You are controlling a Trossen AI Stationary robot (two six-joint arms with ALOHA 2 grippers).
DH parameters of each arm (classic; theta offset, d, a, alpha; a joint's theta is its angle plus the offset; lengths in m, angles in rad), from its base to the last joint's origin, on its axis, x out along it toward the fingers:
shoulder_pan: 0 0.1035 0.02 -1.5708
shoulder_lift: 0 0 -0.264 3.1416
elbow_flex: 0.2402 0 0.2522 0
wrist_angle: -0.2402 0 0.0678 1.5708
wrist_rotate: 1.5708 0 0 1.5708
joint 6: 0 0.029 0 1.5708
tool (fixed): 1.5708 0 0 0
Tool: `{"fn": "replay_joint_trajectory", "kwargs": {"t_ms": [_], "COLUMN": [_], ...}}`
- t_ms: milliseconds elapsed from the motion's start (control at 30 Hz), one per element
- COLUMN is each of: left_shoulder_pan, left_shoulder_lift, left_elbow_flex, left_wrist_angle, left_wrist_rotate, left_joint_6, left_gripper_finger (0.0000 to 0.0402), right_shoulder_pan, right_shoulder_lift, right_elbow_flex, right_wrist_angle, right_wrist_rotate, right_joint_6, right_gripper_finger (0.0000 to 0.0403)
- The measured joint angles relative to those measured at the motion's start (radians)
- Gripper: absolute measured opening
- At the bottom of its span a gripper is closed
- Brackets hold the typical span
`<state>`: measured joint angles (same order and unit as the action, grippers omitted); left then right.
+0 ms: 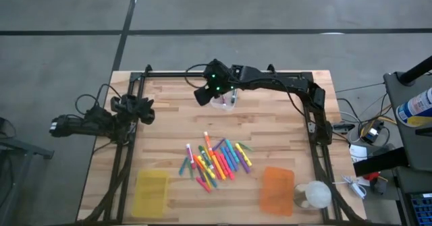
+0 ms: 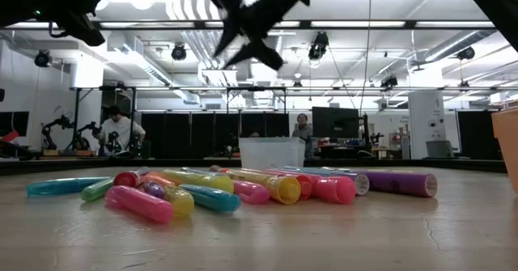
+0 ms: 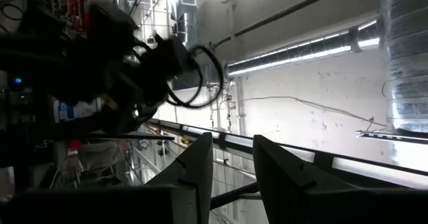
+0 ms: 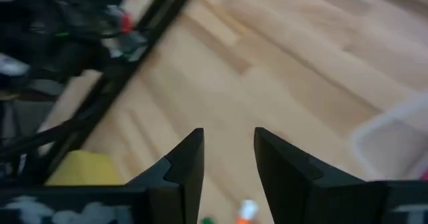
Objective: Pick & Place Markers
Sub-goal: Put the orange and white marker pen into the white bin
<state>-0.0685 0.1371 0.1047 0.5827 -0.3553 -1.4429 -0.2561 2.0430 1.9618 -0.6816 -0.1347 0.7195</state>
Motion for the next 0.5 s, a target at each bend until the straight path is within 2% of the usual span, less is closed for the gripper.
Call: {"fn": "replay_joint_trajectory", "kwargs": {"t_ms": [500], "left_shoulder_pan": [0.0], "left_shoulder_lift": [0.0], "left_elbow_flex": [0.0], "left_wrist_angle": [0.0], "left_wrist_rotate": [-0.001], "left_joint_6": [0.002], "left_gripper_finger": [0.0101], "right_shoulder_pan": [0.206], "right_shoulder_lift": [0.005], "right_elbow_flex": [0.015], "right_wrist_angle": [0.006], "right_wrist_rotate": [0.003], "right_joint_6": [0.177], "right_gripper_finger": [0.0093]}}
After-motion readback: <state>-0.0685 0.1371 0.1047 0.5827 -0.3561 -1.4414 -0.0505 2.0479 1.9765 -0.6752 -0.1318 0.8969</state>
